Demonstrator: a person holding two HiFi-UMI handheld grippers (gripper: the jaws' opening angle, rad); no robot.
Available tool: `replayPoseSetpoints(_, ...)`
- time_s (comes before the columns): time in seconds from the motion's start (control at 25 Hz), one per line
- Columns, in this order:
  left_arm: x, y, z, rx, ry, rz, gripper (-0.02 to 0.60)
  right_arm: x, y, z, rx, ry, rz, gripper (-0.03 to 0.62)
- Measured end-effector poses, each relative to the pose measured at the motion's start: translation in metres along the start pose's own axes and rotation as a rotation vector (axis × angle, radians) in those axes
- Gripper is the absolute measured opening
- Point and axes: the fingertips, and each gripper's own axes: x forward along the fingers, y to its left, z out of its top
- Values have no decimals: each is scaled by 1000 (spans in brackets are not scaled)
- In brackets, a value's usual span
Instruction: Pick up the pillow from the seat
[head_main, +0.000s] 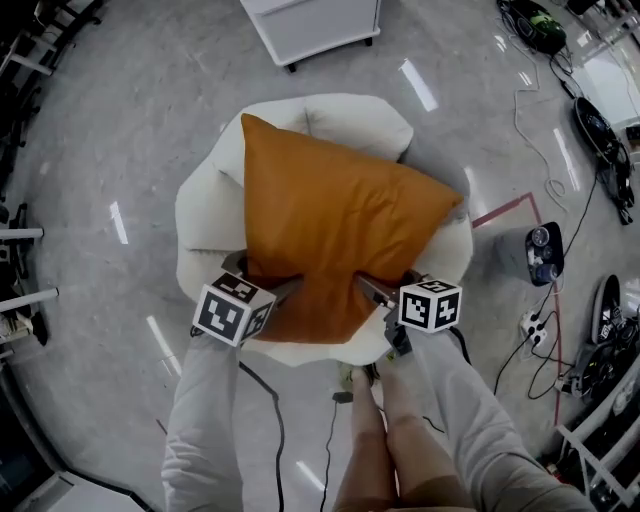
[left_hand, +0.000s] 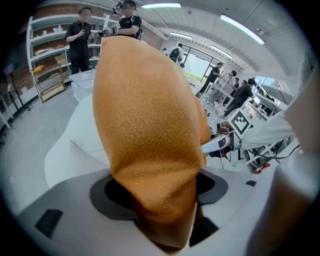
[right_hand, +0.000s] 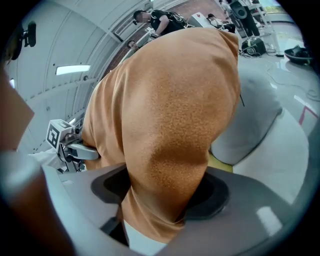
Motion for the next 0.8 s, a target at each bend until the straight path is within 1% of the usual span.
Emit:
replayPoseSetpoints(0.16, -41, -19, 16, -49, -83, 12, 325, -34, 33, 29, -95, 18, -11, 305)
replayPoseSetpoints(0.32, -83, -38, 28, -86, -159, 41, 325, -63, 68, 50, -178, 39, -11, 305)
replayPoseSetpoints(0.52, -133, -67, 31, -133, -240, 60, 325, -102, 111, 64, -282, 66, -21, 304)
replayPoseSetpoints(0.8, -188, -107, 39, -178, -332, 87, 325, -152, 159, 80, -389, 86, -24, 304)
